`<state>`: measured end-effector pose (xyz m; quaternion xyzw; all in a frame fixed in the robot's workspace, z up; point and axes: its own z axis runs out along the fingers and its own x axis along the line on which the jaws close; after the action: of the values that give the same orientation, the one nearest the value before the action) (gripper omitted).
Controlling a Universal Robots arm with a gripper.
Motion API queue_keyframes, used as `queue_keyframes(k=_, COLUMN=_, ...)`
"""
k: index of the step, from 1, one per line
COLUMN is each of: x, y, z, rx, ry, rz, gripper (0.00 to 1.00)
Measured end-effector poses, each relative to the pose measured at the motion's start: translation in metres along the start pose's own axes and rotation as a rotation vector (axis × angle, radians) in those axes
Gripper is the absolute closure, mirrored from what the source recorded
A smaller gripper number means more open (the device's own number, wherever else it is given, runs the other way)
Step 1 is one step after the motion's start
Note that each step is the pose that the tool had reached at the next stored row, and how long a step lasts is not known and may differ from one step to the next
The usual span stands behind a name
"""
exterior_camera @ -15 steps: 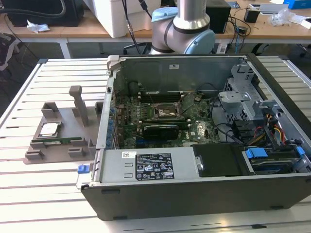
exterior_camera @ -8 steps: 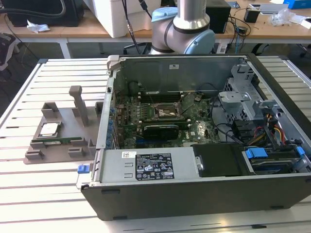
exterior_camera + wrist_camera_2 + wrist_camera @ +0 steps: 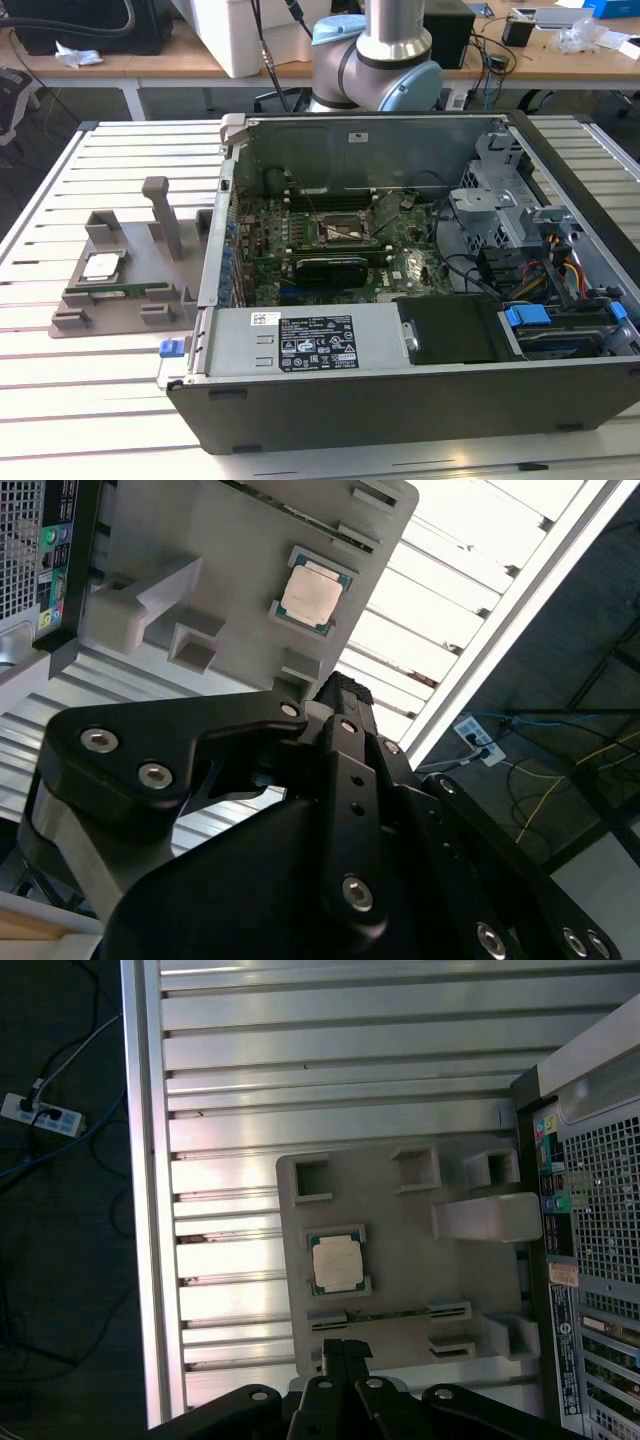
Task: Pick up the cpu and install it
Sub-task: 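Pick up the cpu and move it towards the insertion slot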
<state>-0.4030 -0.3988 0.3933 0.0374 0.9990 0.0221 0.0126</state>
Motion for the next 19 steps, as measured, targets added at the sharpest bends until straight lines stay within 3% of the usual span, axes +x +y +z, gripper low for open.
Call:
queue_keyframes(k=3, x=0.0001, y=0.0, z=0.0, rx=0.0, ry=0.0, rz=0.0, gripper=0.89)
queue_keyframes(k=5, x=0.0002, y=0.0, z=0.0, rx=0.0, ry=0.0, rz=0.0, gripper=0.76)
queue_keyframes(k=7, x=0.0002, y=0.0, z=0.0, rx=0.0, ry=0.0, rz=0.0, gripper=0.76)
queue_keyframes(k=8, x=0.0002, y=0.0, z=0.0, rx=0.0, ry=0.0, rz=0.0, gripper=0.64)
queue_keyframes(k=10, x=0.0003, y=0.0, z=0.0, rx=0.0, ry=0.0, rz=0.0, gripper=0.53)
queue_keyframes(k=11, x=0.0003, y=0.0, z=0.0, rx=0.0, ry=0.0, rz=0.0, gripper=0.4)
queue_keyframes(k=12, x=0.0004, y=0.0, z=0.0, rx=0.0, ry=0.0, rz=0.0, gripper=0.4)
queue_keyframes(k=13, x=0.0004, y=0.0, z=0.0, rx=0.0, ry=0.0, rz=0.0, gripper=0.34)
queue_keyframes(k=17, x=0.0005, y=0.0, z=0.0, rx=0.0015, ry=-0.0001, rz=-0.001, gripper=0.34)
queue_keyframes(k=19, x=0.0005, y=0.0, z=0.0, rx=0.0091, ry=0.0003, rz=-0.025, gripper=0.34)
